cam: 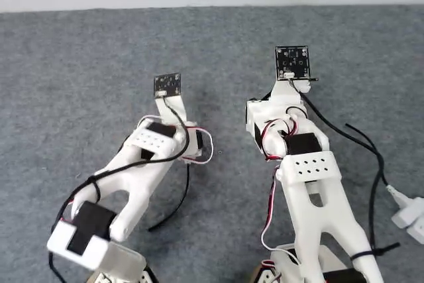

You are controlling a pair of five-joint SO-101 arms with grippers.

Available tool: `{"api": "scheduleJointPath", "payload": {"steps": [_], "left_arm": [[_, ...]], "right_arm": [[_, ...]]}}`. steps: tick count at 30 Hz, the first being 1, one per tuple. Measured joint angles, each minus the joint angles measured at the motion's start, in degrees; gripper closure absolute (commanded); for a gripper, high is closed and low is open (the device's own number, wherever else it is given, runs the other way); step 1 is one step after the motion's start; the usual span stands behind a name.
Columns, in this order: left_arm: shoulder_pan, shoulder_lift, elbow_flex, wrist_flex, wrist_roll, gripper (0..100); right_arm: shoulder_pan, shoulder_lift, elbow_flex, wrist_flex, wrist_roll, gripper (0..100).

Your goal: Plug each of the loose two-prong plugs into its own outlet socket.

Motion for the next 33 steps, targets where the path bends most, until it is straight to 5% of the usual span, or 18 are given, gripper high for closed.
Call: {"api": "scheduleJointPath", "payload": {"steps": [17,24,33], "left_arm": [[-3.69,23.12,-32.26,5.54,0.00,98],[-6.42,35.60,-53.80,17.67,-6.15,98],[-8.09,40.79,-66.37,30.77,-9.14,73]], "right_arm": [[0.00,0.00,0.00,0.00,0.00,99.1],[0.00,0.00,0.00,0.00,0.00,99.1],[0.00,0.00,0.00,0.00,0.18,99.1]]}}
